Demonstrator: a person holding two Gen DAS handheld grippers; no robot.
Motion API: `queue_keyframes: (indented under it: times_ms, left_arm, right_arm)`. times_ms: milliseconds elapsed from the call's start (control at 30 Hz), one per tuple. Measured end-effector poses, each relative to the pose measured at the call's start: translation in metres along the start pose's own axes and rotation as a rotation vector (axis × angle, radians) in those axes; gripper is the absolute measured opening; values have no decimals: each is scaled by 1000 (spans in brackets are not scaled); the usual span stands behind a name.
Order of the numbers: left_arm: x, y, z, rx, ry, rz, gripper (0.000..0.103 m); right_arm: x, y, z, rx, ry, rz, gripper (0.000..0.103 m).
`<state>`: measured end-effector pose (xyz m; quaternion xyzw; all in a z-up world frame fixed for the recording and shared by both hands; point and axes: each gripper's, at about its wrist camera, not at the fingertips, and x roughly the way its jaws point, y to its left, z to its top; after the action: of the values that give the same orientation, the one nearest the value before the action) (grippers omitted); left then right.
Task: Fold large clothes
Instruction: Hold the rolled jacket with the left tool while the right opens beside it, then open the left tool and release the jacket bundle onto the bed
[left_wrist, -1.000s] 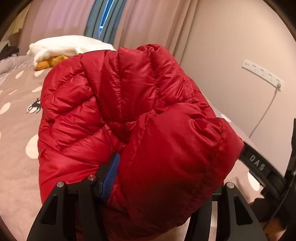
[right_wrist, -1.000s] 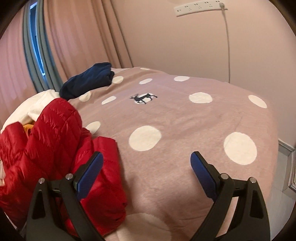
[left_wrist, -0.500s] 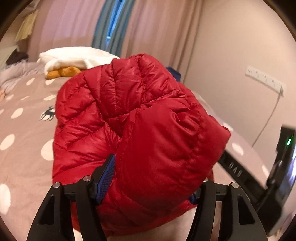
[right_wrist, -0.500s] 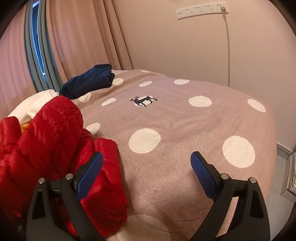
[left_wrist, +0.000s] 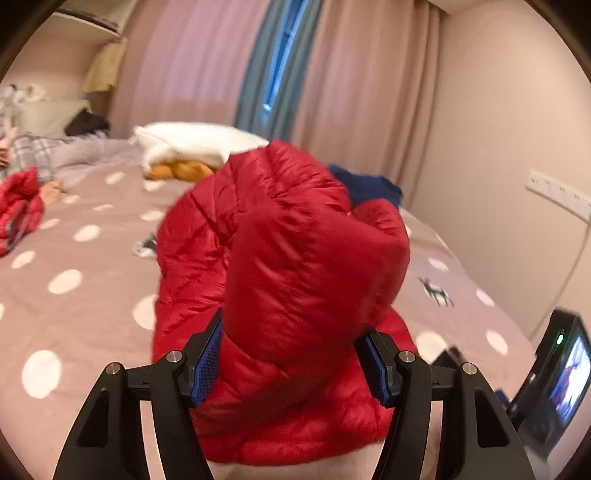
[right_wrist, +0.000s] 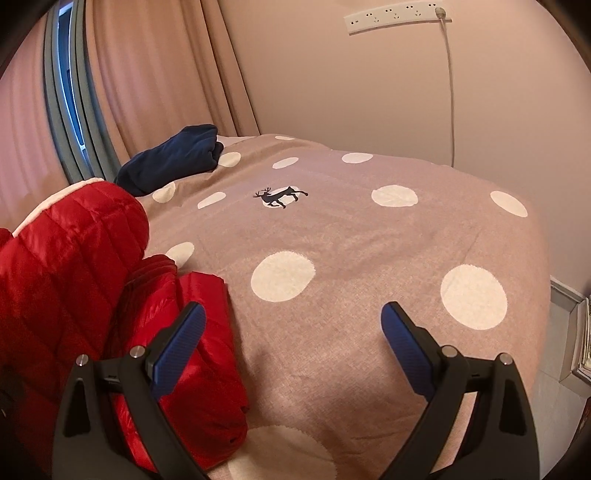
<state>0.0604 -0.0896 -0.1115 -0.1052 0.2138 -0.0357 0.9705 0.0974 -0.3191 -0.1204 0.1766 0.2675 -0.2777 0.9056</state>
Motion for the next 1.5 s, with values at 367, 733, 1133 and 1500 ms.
queue_keyframes:
  times_ms: [367,733,1133,1500]
  left_arm:
    - [-41,13,27,-43,-153,32,74]
    - [-43,59,44,-164,-203,193,74]
    - [-38,120,53,-320,-162,345,74]
    - [-33,149,51,-416,-113,385,74]
  right_arm:
    - [1,5,-3,-23,6,-4,97]
    - [-10,14,-3,-71,-58,12,98]
    - [-73,50,24,-172,-227,228,103]
    - [-111,131,28,-334,-91,638,102]
